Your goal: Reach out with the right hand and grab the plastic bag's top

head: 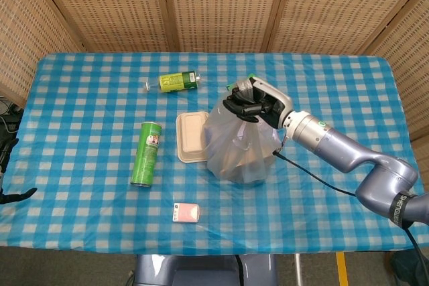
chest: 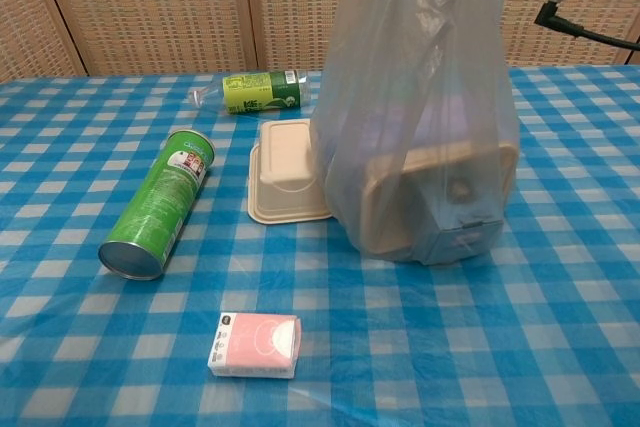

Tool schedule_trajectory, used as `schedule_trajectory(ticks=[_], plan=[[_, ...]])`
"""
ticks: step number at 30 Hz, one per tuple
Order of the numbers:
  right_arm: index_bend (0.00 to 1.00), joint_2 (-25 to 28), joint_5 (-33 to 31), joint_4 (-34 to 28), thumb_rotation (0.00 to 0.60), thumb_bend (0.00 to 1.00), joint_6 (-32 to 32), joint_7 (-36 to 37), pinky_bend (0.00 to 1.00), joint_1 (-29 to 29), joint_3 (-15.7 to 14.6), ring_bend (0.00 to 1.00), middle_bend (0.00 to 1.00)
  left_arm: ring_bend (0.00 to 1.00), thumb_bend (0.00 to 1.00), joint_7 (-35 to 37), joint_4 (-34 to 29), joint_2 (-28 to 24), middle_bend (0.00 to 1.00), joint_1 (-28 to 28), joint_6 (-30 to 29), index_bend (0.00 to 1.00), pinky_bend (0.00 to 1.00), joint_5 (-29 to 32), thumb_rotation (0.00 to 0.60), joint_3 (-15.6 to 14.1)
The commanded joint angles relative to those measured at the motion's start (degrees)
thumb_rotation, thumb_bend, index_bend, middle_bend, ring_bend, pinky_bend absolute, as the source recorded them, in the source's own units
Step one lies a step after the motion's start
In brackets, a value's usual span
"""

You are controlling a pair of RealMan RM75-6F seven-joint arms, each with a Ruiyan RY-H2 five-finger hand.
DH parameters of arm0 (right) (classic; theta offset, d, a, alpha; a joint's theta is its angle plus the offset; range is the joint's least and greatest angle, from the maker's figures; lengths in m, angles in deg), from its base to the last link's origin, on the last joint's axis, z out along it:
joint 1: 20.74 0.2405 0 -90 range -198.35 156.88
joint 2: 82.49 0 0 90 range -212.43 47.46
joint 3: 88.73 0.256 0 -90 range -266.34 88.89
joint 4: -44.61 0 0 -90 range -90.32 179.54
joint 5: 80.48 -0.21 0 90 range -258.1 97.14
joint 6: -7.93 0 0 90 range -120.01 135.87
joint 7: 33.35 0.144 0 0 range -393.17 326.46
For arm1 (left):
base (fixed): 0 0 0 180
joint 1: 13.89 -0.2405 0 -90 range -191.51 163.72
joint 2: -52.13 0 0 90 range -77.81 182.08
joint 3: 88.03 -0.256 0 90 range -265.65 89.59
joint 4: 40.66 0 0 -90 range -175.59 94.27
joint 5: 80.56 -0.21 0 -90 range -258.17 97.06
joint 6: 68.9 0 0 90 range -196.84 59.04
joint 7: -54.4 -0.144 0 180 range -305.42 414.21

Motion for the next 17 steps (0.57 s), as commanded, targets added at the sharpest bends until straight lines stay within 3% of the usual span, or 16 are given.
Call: schedule_trajectory(ticks=[1, 7, 17], plan=[[1.0, 0.05, -6.38, -0.77, 0.6, 0.67, -1.09, -6.49, 1.0, -0.67, 1.27, 0.92, 0.91, 0.0, 0.0, 0.0, 0.01, 0.0, 0.0, -0.03, -0.1, 0.0, 0.0, -0.05, 0.6, 0.01], [1.0, 0.79, -16.09, -2.06, 0.6, 0.73, -1.85, -16.75, 1.0, -0.87, 2.99, 0.92, 0.9, 0.0, 0.0, 0.04, -0.02, -0.03, 0.0, -0.02, -0.07, 0.0, 0.0, -0.1, 0.6, -0.03], [1.0, 8.81, -30.35, -5.12, 0.6, 0.75, -5.53, -27.25, 1.0, 1.03, 8.77, 0.91, 0.9, 0.0, 0.0, 0.26, -0.03, -0.11, 0.0, 0.13, 0.41, 0.0, 0.0, 0.45, 0.6, 0.11]])
